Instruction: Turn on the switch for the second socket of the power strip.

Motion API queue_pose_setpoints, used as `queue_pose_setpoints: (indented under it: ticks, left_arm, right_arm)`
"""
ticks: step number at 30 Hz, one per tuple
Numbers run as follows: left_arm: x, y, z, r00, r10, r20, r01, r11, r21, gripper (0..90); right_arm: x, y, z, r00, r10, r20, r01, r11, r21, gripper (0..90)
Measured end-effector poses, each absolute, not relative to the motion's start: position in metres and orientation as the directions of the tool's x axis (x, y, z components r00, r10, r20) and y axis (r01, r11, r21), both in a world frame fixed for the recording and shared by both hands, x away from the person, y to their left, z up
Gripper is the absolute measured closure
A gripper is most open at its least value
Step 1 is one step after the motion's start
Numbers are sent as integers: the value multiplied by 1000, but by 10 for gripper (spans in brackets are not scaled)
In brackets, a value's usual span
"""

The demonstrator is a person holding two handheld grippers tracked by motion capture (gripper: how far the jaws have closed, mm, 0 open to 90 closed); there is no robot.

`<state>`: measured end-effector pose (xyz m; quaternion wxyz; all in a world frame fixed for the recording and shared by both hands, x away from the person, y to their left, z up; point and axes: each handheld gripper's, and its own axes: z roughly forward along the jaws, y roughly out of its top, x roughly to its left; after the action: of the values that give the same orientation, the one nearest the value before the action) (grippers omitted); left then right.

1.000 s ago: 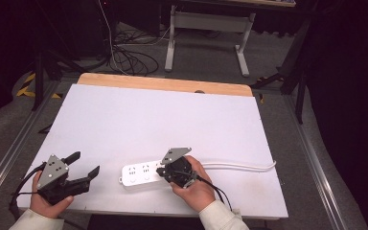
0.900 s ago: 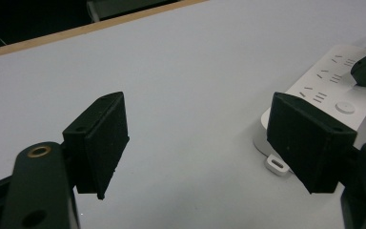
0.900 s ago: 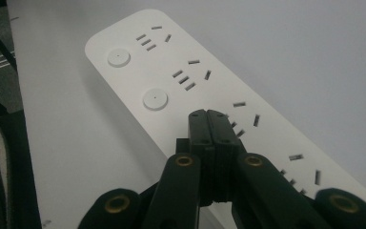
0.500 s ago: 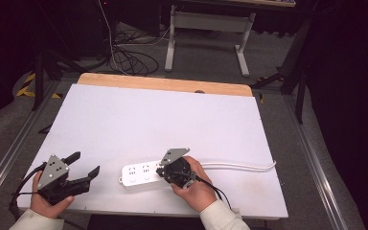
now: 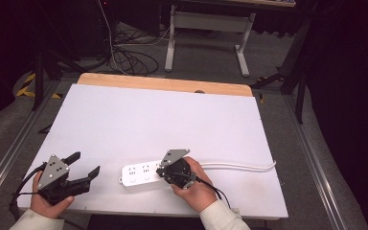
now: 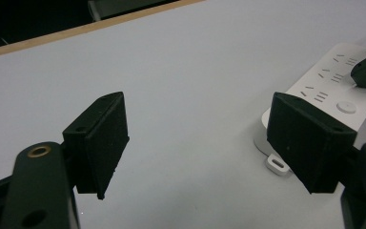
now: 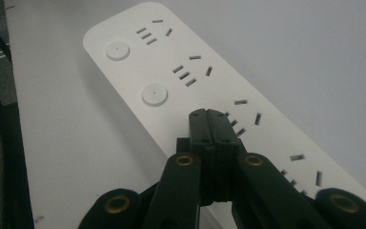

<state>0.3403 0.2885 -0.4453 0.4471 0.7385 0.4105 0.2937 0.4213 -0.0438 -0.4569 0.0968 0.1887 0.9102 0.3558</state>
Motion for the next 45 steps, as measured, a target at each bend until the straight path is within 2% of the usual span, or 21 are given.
queue_pose_setpoints:
  ticks: [21, 32, 45]
  left_arm:
    - [340, 288, -445, 492, 868, 70, 345, -268, 900, 223]
    - [341, 289, -446, 495, 866, 65, 349, -267, 898, 222]
    - [341, 289, -446, 496, 866, 62, 347, -263, 900, 222]
  right_arm:
    - [419, -44, -459, -907, 417, -61, 266, 679, 685, 900]
    - [422, -49, -455, -901, 434, -5, 305, 640, 705, 900]
    - [415, -54, -439, -909, 415, -42, 240, 601, 762, 900]
